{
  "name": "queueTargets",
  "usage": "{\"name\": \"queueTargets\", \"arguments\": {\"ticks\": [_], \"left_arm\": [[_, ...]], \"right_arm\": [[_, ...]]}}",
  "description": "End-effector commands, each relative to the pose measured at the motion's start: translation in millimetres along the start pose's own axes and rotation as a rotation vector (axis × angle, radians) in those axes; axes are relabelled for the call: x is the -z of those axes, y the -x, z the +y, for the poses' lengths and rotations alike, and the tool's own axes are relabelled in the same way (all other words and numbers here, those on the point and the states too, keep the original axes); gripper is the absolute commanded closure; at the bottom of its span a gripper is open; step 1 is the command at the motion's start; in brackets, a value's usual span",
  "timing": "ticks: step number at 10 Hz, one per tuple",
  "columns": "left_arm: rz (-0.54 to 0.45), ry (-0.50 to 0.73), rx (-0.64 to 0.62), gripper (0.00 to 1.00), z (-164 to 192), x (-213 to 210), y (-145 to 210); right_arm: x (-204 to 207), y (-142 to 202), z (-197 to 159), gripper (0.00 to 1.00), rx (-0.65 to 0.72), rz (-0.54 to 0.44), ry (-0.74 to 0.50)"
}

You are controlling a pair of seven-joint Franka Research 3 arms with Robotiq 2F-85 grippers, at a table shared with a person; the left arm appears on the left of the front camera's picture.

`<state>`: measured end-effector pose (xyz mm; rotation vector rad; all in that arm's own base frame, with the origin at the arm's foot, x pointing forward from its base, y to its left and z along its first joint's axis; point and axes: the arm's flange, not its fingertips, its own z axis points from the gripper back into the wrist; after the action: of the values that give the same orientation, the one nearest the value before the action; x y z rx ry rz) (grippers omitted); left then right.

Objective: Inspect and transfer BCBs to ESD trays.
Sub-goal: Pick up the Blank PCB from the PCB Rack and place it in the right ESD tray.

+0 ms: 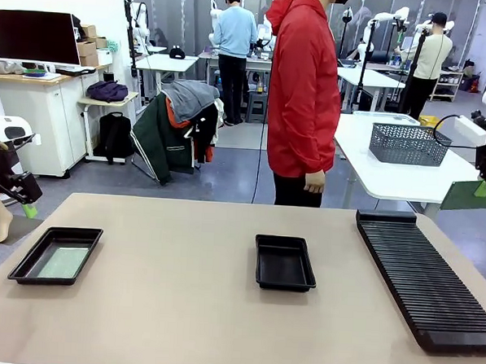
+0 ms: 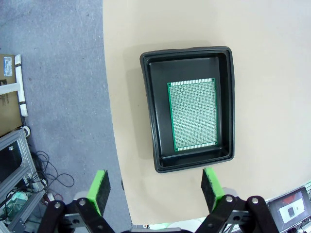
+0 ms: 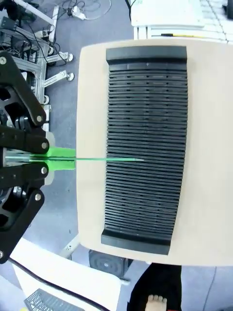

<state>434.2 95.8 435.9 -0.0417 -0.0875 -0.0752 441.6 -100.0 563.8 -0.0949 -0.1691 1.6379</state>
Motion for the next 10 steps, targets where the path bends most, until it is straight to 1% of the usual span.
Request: {"name": "queueTargets", "arguments": {"ticks": [1, 4, 5, 6, 10], "left_arm": [[-0.001, -0.001, 0.007, 0.00, 0.7, 0.6, 1.8], [-0.001, -0.001, 0.007, 0.00, 0.7, 0.6, 1.8], [-0.001, -0.001, 0.007, 0.00, 0.7, 0.6, 1.8], [-0.001, -0.001, 0.007, 0.00, 0.7, 0.6, 1.8], [-0.001, -0.001, 0.007, 0.00, 0.7, 0.6, 1.8]], "right_arm": [[-12.0, 1.5, -9.3, 1.00, 0.022, -0.022, -0.016], [-25.5, -0.2, -13.3, 1.00, 0.033, -0.027, -0.022], [-26.4, 1.1, -14.4, 1.00, 0.042, -0.033, -0.018], [-22.7, 1.5, -8.0, 1.00, 0.008, -0.002, -0.013], [-22.7, 1.5, -8.0, 1.00, 0.008, -0.002, -0.013]]}}
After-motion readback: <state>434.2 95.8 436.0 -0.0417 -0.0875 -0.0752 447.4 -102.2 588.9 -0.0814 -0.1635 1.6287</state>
